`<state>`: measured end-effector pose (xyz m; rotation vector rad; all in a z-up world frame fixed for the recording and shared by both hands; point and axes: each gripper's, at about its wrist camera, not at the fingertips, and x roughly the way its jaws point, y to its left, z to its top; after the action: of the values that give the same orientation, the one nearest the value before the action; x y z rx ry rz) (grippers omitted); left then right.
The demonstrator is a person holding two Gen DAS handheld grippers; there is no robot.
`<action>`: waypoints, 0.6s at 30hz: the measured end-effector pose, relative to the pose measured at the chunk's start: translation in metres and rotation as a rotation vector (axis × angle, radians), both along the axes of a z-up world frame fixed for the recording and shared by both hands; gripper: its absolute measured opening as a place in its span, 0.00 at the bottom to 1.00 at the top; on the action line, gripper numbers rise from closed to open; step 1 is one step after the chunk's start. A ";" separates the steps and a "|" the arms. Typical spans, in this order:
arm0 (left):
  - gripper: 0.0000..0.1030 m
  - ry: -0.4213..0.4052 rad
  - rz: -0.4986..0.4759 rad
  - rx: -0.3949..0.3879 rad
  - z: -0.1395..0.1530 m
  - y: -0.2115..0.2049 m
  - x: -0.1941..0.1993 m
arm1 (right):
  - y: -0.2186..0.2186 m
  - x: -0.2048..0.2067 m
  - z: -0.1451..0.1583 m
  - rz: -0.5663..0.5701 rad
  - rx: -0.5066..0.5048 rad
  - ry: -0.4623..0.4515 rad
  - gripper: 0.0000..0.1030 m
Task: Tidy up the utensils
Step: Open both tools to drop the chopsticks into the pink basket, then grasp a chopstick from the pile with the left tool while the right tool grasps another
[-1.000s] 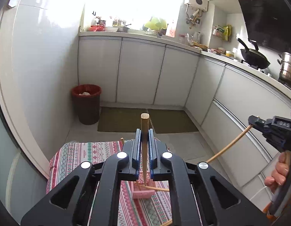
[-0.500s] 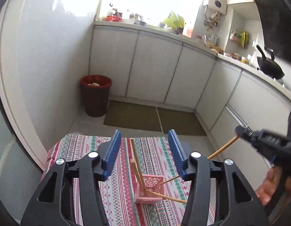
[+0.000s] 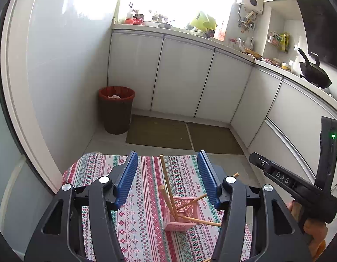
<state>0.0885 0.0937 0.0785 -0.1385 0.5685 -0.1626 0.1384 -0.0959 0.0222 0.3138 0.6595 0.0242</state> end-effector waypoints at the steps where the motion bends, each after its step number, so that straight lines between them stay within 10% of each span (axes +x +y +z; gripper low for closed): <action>1: 0.56 0.000 0.000 0.003 0.000 -0.002 -0.001 | 0.002 -0.004 0.001 -0.006 -0.022 0.003 0.32; 7: 0.65 0.009 -0.019 0.059 -0.006 -0.017 -0.009 | 0.002 -0.029 -0.003 -0.013 -0.077 0.005 0.65; 18: 0.91 0.069 -0.015 0.149 -0.032 -0.033 -0.026 | -0.017 -0.069 -0.017 -0.083 -0.179 0.022 0.90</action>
<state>0.0624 0.0609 0.0461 0.0050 0.6483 -0.1294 0.0691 -0.1133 0.0051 0.1689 0.6646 -0.1169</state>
